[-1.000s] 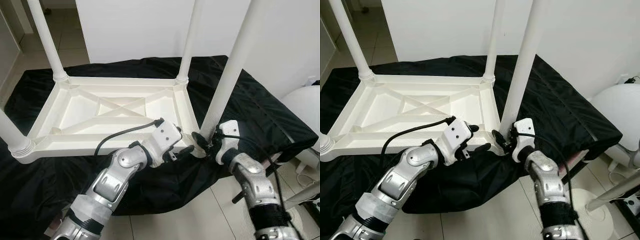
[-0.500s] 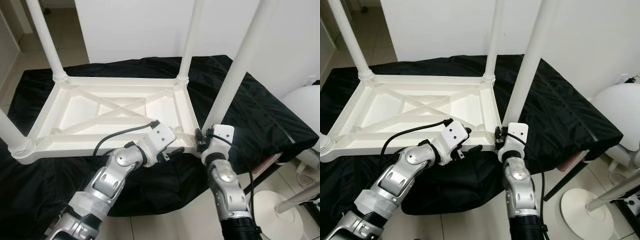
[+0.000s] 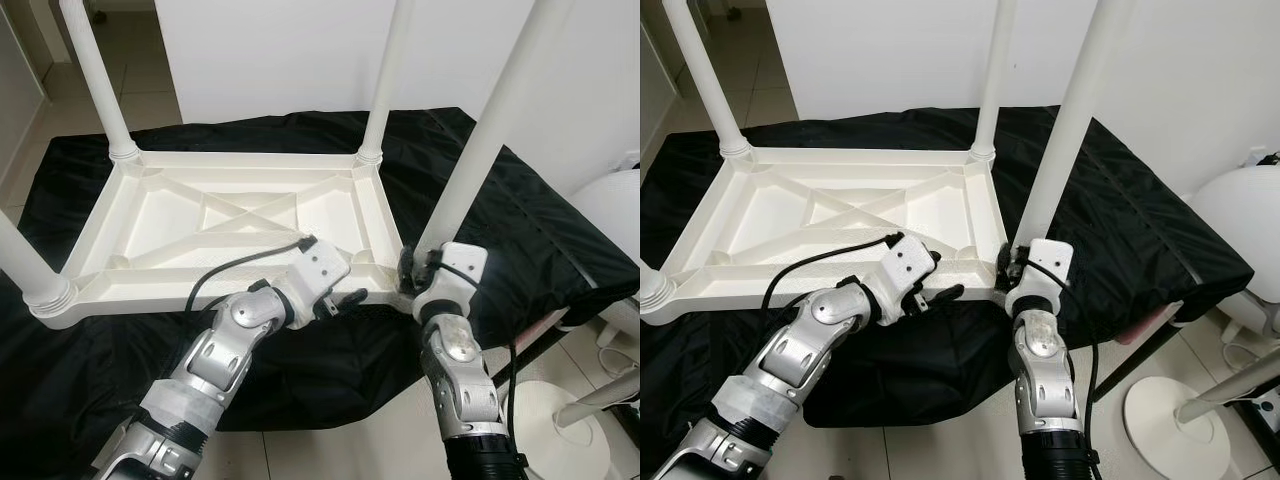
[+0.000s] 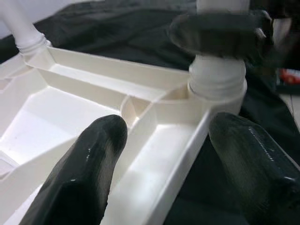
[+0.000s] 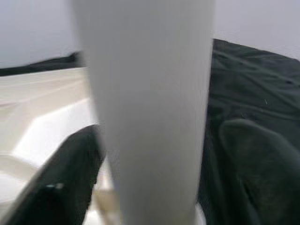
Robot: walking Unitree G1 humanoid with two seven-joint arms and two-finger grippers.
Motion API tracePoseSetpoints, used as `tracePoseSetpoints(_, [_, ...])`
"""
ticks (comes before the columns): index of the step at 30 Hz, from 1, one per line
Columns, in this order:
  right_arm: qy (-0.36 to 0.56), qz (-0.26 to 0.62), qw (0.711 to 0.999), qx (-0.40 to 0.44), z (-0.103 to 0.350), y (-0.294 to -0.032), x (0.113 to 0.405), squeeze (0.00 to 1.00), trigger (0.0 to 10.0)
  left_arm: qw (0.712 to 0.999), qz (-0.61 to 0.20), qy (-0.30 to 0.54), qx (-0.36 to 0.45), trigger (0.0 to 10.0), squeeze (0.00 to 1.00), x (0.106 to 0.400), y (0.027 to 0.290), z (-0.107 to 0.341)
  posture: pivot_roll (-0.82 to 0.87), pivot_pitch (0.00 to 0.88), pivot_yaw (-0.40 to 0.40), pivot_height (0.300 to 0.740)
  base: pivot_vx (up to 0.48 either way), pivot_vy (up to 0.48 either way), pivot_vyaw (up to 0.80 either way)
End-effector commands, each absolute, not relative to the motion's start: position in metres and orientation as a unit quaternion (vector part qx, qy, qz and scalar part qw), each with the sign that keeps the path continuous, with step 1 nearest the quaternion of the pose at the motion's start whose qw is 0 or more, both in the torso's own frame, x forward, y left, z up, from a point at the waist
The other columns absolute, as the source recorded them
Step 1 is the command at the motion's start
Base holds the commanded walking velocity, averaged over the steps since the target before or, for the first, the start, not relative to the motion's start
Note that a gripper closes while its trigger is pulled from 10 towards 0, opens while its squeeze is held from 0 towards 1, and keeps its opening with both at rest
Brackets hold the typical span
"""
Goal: Building children table
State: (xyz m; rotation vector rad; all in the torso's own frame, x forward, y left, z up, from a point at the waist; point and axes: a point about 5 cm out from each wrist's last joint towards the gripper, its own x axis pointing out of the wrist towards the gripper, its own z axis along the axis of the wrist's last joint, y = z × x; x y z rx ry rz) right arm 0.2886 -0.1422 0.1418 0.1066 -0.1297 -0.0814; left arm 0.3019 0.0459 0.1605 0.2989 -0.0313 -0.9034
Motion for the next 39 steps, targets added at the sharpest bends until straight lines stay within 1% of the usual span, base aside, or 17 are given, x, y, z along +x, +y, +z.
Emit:
tracePoseSetpoints(1, [-0.074,-0.005,0.995,0.073,0.14,-0.135,0.284,1.0,10.0,0.907,-0.398,-0.039,0.13,10.0,0.0,0.305,0.049,0.168,-0.05,0.0,-0.021,0.74,0.0,0.0,0.0])
tracePoseSetpoints(5, [-0.08,0.016,0.994,0.072,0.142,-0.139,0.281,1.0,10.0,0.908,-0.397,-0.044,0.123,10.0,0.0,0.305,0.049,0.171,-0.05,0.004,-0.024,0.74,0.0,0.0,0.0])
tracePoseSetpoints(6, [-0.078,0.032,0.994,0.075,0.141,-0.142,0.279,0.86,10.0,0.908,-0.399,-0.045,0.119,10.0,0.0,0.305,0.049,0.171,-0.05,0.004,-0.024,0.74,0.0,0.0,0.0])
tracePoseSetpoints(8, [-0.075,0.048,0.993,0.079,0.139,-0.146,0.278,0.86,10.0,0.908,-0.4,-0.045,0.117,10.0,0.0,0.305,0.049,0.172,-0.05,0.004,-0.024,0.74,0.0,0.0,0.0])
tracePoseSetpoints(9, [-0.07,0.069,0.993,0.057,0.136,-0.154,0.277,0.0,10.0,0.903,-0.409,-0.049,0.117,10.0,0.0,0.303,0.05,0.172,-0.05,0.007,-0.025,0.74,0.0,0.0,0.0])
tracePoseSetpoints(16, [-0.053,0.126,0.991,0.014,0.127,-0.17,0.28,0.0,10.0,0.897,-0.425,-0.054,0.106,10.0,0.0,0.301,0.051,0.174,-0.05,0.007,-0.025,0.74,0.0,0.0,0.0])
tracePoseSetpoints(21, [-0.041,0.193,0.98,-0.008,0.125,-0.176,0.285,0.0,10.0,0.879,-0.462,-0.05,0.108,10.0,0.0,0.296,0.051,0.174,-0.05,0.011,-0.017,0.74,0.0,0.0,0.0])
tracePoseSetpoints(27, [-0.046,0.217,0.975,-0.005,0.127,-0.179,0.291,0.0,10.0,0.868,-0.483,-0.046,0.108,10.0,0.0,0.291,0.051,0.173,-0.05,0.009,-0.017,0.74,0.0,0.0,0.0])
tracePoseSetpoints(33, [-0.041,0.248,0.967,-0.032,0.131,-0.184,0.312,0.0,10.0,0.862,-0.49,-0.049,0.117,10.0,0.0,0.291,0.05,0.174,-0.04,0.001,-0.017,0.74,0.0,0.0,0.0])
tracePoseSetpoints(39, [-0.025,0.274,0.959,-0.059,0.129,-0.185,0.321,0.0,10.0,0.862,-0.489,-0.051,0.122,10.0,0.0,0.291,0.05,0.175,-0.03,0.0,-0.015,0.74,0.0,0.0,0.0])
